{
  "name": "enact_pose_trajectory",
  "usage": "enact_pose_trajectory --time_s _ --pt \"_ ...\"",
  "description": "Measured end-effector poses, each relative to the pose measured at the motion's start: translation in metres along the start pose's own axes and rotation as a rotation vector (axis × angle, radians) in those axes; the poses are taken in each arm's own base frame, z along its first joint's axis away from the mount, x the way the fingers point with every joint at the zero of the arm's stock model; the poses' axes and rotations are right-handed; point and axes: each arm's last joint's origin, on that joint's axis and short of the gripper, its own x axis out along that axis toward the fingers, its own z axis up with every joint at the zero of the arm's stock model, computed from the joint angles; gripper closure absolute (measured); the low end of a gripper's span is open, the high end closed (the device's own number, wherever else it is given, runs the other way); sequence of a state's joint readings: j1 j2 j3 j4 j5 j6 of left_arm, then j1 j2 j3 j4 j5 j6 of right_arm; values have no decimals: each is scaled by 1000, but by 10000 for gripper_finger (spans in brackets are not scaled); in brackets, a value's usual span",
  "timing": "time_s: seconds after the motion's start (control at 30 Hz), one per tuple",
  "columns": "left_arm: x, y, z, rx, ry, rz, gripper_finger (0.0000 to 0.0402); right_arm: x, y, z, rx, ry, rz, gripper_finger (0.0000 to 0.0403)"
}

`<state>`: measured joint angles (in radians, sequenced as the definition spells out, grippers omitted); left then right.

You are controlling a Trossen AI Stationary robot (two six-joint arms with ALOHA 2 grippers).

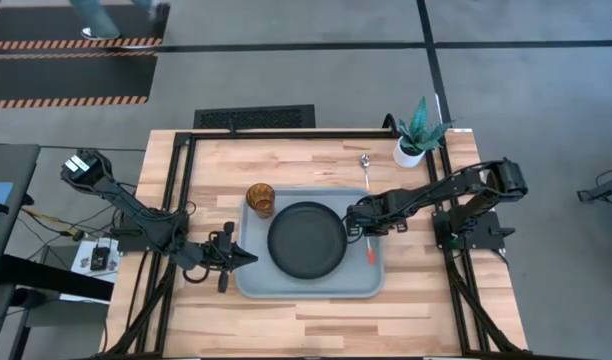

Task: Pick and place plate/cup/fork/spoon on tray
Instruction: Put the orange fork on the gray serving tray to the right of the black plate, then put the orange spoon on the gray serving tray to the right of the black plate

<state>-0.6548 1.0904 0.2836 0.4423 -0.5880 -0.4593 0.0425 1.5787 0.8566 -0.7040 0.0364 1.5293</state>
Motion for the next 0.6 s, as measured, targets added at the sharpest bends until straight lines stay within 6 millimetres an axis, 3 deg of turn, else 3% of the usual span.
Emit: enact_pose_trajectory --time_s 0.3,0.43,0.6 --pt "0 0 0 -3 2 1 401 -2 3 1 -101 -18 40 344" --pt "0 0 -1 6 6 4 401 -18 3 6 -227 -75 108 364" --pt "0 1 -2 16 14 11 402 -50 -5 17 -379 -314 168 393"
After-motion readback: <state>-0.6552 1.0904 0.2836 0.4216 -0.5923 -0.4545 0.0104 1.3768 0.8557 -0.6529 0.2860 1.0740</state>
